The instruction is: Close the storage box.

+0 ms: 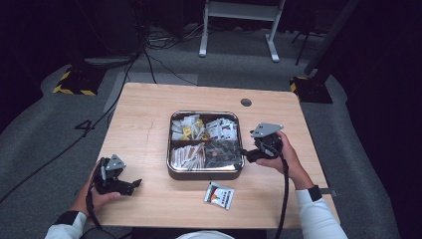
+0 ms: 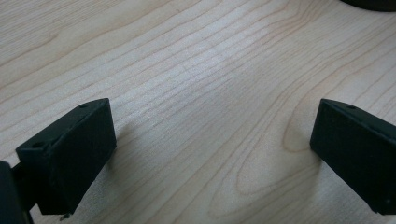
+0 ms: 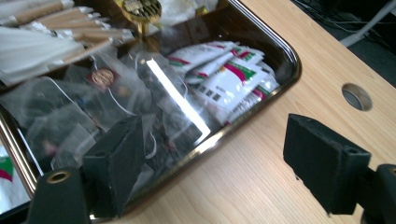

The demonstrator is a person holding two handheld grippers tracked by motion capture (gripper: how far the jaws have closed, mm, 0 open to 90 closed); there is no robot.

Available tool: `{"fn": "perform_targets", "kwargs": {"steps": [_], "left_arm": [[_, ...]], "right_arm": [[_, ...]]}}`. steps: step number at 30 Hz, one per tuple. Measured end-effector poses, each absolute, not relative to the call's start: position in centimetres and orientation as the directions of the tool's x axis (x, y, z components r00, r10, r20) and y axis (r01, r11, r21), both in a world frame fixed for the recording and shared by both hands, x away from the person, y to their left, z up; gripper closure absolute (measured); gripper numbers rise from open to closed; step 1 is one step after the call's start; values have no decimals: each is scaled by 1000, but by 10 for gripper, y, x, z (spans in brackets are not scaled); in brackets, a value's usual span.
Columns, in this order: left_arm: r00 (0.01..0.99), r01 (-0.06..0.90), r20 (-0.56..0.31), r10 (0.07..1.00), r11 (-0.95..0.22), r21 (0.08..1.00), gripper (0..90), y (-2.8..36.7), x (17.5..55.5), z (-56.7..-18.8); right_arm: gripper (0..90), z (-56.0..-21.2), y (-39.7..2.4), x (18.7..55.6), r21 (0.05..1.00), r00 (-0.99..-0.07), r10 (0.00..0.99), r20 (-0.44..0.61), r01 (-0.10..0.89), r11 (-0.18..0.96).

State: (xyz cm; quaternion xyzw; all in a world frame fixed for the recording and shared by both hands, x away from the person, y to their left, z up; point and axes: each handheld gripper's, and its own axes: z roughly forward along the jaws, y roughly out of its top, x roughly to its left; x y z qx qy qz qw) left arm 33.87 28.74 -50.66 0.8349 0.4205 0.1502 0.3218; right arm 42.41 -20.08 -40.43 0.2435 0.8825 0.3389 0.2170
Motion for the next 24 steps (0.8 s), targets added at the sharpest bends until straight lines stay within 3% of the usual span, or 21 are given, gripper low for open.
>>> {"fn": "perform_targets", "kwargs": {"steps": [24], "left_arm": [[594, 609, -20, 804, -433, 665, 5, 287, 338, -507]], "right_arm": [[215, -423, -249, 400, 662, -754, 615, -231, 341, 667]]}}
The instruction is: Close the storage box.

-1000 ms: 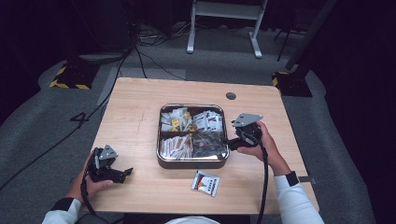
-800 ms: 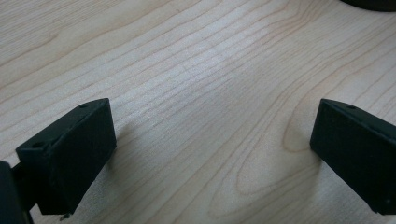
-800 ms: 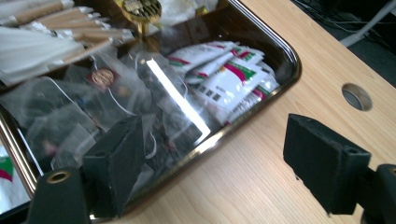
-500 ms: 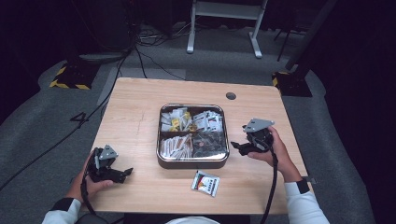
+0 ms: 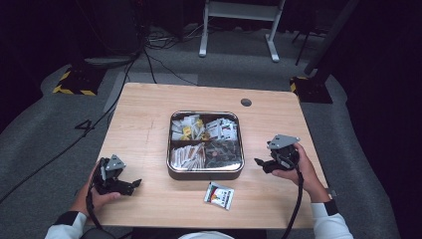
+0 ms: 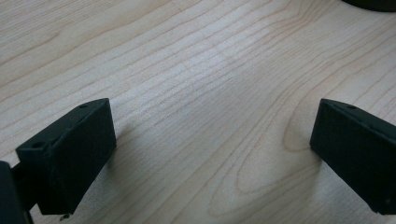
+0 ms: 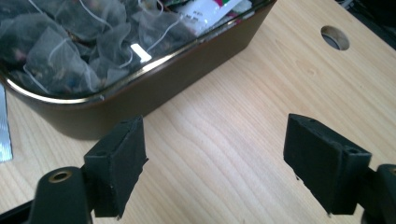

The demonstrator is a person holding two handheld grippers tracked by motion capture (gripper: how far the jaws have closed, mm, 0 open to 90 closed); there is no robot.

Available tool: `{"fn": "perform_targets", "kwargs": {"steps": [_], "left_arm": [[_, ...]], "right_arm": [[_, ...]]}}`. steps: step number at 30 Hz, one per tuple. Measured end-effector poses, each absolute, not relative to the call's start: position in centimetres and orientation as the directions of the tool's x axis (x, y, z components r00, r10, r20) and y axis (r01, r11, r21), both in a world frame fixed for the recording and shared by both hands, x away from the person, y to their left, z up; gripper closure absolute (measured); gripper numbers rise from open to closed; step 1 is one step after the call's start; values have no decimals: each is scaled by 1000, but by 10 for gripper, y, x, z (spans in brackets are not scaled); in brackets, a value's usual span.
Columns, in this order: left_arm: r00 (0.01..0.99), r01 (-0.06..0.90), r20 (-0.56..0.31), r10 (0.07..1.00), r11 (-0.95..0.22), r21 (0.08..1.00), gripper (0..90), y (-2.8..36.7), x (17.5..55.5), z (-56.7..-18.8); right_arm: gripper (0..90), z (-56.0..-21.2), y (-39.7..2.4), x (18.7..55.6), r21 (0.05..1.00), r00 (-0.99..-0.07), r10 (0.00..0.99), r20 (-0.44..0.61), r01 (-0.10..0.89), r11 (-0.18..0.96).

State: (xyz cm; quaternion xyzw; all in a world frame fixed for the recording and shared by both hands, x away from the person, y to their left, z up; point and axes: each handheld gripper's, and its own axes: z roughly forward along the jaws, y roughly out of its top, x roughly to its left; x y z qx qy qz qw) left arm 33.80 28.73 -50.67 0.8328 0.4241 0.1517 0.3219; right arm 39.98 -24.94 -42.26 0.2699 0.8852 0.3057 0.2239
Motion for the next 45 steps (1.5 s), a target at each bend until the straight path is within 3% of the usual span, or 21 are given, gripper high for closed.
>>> {"fn": "perform_targets", "kwargs": {"steps": [21, 45], "left_arm": [[594, 611, -21, 804, -434, 662, 5, 288, 338, -506], [593, 611, -21, 805, -433, 662, 5, 288, 338, -506]], "right_arm": [[214, -455, -296, 377, 641, -714, 666, -215, 411, 648], [203, -493, -366, 346, 680, -605, 792, -83, 546, 489]]}}
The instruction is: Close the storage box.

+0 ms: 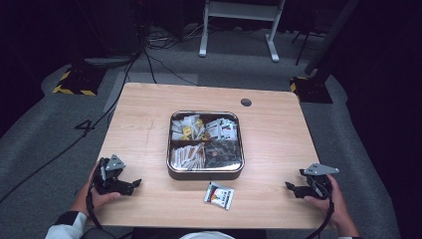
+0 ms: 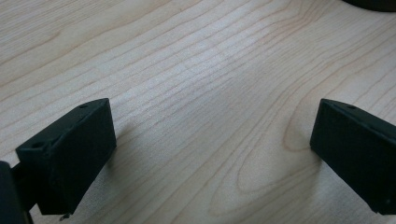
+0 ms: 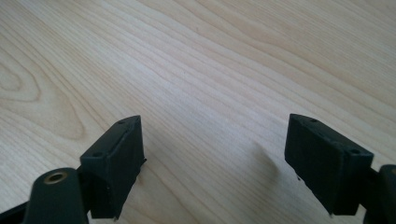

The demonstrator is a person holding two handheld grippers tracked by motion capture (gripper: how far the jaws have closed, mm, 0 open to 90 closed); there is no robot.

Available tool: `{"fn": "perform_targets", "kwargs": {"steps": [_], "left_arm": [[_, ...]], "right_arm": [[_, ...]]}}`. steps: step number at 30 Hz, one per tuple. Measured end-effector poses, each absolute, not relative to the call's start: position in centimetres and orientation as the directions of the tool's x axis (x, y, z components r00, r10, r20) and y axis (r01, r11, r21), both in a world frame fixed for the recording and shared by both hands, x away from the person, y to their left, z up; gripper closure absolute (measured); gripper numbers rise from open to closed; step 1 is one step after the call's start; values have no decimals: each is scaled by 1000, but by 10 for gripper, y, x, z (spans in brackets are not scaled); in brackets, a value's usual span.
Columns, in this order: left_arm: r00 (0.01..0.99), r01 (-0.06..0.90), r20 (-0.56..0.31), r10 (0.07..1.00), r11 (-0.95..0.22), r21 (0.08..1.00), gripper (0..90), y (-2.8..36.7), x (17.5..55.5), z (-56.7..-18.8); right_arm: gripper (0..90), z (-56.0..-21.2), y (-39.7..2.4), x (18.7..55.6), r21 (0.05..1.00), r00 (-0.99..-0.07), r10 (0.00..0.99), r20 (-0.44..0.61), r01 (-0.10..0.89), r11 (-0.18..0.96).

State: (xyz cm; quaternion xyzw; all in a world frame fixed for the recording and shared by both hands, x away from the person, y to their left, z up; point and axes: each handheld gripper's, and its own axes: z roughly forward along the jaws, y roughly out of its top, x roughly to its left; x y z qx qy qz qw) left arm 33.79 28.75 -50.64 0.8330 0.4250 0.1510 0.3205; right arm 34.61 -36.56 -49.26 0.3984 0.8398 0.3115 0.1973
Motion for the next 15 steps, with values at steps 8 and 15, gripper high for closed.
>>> {"fn": "perform_targets", "kwargs": {"steps": [8, 15], "left_arm": [[593, 611, -21, 805, -433, 663, 5, 287, 338, -506], [591, 612, -21, 806, -432, 662, 5, 288, 338, -506]], "right_arm": [[183, -499, -378, 342, 704, -566, 824, -24, 575, 416], [176, -504, -382, 339, 738, -544, 839, -5, 564, 370]]}}
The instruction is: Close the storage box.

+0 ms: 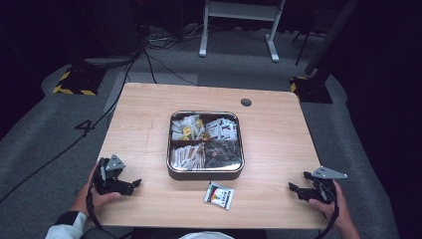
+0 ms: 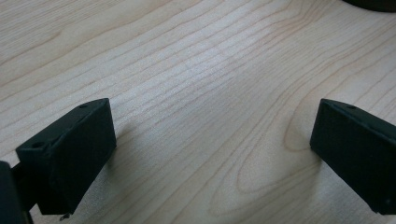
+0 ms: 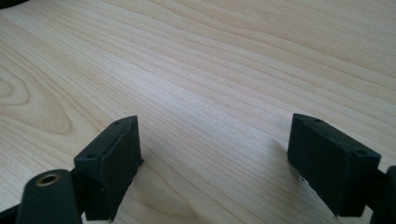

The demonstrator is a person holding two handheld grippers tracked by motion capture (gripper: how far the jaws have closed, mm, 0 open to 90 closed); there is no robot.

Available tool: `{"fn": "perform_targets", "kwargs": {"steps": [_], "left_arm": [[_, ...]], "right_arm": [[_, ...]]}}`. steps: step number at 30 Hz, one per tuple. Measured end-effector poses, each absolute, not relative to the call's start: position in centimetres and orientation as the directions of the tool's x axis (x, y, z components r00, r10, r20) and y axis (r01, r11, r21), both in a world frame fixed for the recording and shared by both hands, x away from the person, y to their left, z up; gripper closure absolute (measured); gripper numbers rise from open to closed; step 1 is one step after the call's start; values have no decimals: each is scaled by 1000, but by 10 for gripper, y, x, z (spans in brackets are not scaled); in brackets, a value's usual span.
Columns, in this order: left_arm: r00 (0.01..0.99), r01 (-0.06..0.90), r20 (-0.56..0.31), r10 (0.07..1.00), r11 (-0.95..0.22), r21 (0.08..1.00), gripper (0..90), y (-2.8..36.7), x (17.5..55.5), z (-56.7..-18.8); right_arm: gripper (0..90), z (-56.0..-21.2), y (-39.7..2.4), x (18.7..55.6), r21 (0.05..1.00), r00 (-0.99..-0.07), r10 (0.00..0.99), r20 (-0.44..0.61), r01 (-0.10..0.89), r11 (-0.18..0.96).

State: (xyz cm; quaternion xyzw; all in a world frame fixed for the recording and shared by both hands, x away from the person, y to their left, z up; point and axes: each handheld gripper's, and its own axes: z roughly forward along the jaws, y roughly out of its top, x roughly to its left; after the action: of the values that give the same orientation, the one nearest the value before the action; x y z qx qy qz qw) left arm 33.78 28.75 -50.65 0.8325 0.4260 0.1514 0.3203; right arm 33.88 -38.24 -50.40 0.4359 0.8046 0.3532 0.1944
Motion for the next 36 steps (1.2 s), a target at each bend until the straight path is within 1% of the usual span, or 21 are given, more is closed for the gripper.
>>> {"fn": "perform_targets", "kwargs": {"steps": [36], "left_arm": [[598, 610, -25, 801, -435, 662, 3, 288, 340, -507]], "right_arm": [[155, -504, -380, 342, 736, -514, 858, -8, 578, 353]]}}
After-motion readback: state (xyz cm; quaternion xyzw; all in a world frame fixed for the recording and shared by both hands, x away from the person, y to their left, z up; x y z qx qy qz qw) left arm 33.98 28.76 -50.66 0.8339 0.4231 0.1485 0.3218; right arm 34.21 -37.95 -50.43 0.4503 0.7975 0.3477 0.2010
